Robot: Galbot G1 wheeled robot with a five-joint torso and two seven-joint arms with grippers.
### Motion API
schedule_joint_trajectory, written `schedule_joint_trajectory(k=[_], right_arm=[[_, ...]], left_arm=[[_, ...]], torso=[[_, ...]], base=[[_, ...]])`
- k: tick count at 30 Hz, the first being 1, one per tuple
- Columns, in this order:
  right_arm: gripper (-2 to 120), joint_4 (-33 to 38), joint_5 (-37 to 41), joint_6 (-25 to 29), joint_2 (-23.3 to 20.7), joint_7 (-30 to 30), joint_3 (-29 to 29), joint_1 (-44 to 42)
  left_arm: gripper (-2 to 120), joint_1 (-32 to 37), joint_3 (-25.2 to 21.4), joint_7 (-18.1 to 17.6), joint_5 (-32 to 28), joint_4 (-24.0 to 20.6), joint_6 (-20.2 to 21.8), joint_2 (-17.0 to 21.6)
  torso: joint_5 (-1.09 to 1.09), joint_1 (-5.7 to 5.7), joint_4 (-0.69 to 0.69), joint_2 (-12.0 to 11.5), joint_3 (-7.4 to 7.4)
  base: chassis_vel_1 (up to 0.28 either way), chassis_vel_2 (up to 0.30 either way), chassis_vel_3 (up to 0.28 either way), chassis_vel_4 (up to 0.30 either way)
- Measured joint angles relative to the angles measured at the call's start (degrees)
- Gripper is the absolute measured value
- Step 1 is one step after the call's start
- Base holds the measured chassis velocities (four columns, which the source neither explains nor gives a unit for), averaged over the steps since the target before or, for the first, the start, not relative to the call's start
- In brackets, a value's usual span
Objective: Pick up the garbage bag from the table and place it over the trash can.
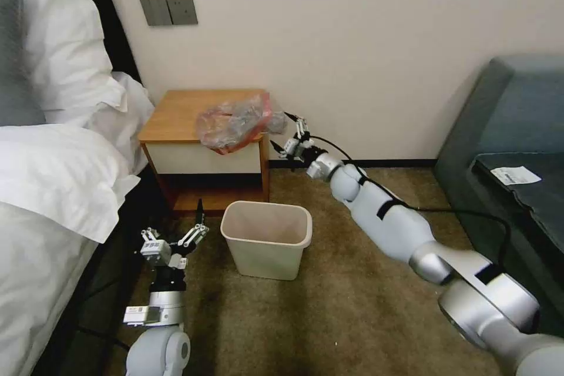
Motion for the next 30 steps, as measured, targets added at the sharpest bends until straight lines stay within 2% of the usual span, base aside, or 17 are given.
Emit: schedule_joint_trajectory(k=[24,30], right_arm=[[100,-7.12,-2.98,-0.22,2.78,1.26,-0.34,3.05],[94,-7.5,-3.32,-0.1,3.37,1.49,-0.36,2.81]], left_arm=[[99,0.57,-0.46,-0.57,0.17,-0.91,-0.34,-0.49],[99,0.57,-0.7,-0.72,0.19,-0.78,-0.42,-0.45]], torso=[[0.0,0.0,-0.02,0.0,0.0],[0.0,-0.01,-0.01,0.01,0.0]], base=[[0.0,0.0,0.0,0.0],[0.0,0.0,0.0,0.0]])
